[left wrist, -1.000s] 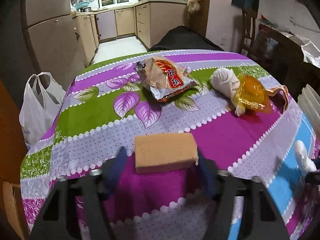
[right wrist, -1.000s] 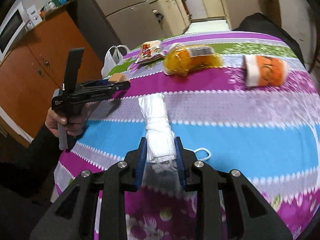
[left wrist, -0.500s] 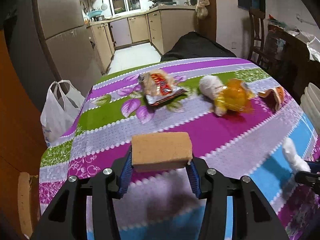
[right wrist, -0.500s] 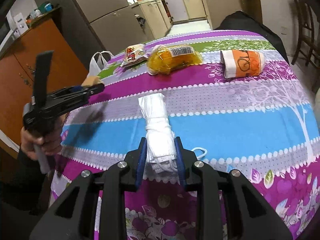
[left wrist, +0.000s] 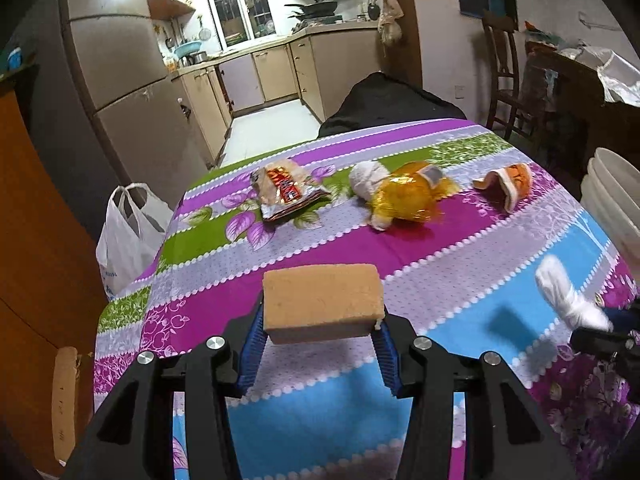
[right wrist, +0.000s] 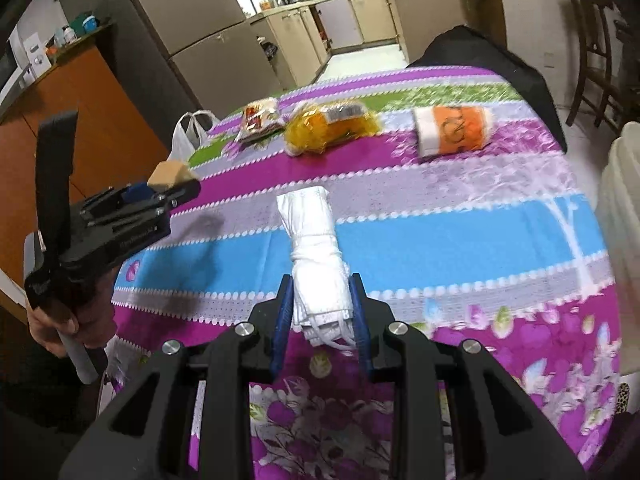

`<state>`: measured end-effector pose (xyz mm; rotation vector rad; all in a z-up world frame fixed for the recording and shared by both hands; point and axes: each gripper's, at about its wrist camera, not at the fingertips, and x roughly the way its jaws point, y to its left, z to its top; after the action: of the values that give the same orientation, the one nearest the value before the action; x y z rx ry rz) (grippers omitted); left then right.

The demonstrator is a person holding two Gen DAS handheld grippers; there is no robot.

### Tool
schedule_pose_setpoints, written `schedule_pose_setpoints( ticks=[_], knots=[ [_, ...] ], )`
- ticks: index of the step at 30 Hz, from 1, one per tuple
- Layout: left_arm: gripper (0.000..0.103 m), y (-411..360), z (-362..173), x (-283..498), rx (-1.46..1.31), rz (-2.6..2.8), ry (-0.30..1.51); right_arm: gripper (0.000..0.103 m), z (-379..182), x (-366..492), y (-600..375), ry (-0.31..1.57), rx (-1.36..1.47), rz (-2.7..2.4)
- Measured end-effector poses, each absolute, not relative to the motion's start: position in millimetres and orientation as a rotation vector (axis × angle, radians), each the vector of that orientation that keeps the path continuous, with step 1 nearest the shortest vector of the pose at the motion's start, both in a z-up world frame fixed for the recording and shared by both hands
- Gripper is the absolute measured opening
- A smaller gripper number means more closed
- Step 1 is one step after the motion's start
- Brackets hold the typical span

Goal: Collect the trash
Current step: 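Carry the white mask and tan sponge over the white bucket with both tools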

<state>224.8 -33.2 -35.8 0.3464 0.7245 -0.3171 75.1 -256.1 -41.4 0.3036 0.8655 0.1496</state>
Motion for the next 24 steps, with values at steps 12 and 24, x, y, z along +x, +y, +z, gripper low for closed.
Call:
schedule_pose_setpoints(
  ticks=[12, 24],
  knots=[
    [0.049, -100, -1, 215, 0.392, -0.426, 0.637, 0.027, 9, 49, -305, 0.769, 0.279, 0.032],
    [0.049, -194, 21, 206, 0.407, -0.611, 0.625, 0.027, 42, 25, -367, 0.723, 0.266, -0.113]
  ],
)
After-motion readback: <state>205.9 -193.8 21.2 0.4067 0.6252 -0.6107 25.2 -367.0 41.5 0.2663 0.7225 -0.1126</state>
